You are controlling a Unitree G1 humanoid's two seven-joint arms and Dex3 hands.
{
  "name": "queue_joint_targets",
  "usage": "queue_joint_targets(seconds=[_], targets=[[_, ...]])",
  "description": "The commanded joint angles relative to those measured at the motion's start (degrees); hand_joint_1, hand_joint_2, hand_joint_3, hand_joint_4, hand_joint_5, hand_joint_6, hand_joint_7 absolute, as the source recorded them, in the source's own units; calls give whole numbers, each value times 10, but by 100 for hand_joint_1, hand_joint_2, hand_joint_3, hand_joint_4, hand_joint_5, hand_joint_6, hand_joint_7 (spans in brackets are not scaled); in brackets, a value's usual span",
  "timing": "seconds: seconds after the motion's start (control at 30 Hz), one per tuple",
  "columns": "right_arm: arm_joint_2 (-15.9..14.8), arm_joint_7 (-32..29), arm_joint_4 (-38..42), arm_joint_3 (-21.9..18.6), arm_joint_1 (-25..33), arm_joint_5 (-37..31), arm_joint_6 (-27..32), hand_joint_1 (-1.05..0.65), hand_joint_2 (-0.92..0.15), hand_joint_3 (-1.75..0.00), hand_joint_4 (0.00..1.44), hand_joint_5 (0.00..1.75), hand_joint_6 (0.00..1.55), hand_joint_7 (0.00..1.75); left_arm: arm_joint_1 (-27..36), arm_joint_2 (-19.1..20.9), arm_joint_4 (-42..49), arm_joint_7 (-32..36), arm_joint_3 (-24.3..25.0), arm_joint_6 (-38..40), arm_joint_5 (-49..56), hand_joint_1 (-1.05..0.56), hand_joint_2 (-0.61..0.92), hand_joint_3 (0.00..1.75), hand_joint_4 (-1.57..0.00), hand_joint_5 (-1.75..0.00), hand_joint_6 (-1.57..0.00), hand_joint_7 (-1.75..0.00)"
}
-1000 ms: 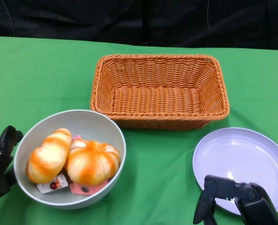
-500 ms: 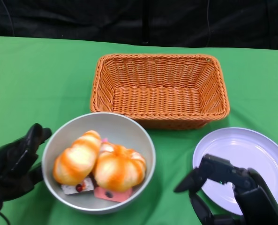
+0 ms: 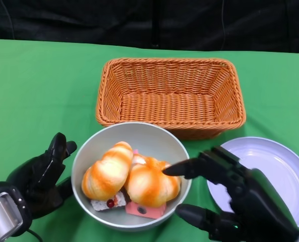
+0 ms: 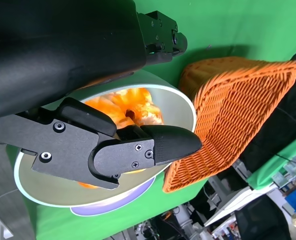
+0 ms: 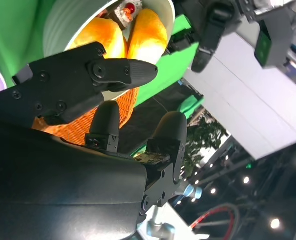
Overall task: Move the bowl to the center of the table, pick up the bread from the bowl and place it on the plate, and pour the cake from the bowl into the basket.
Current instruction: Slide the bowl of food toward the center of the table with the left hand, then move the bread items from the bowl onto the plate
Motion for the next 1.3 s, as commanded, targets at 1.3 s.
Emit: queue_joint_targets(seconds=[1.3], targets=[[-31,-65,236,150,-247,-255,154,-54,-87,0,8,89,29,37,52,-8,-97,37,-130,-33,63,-72,92,71,-3,-2,-2,-1]])
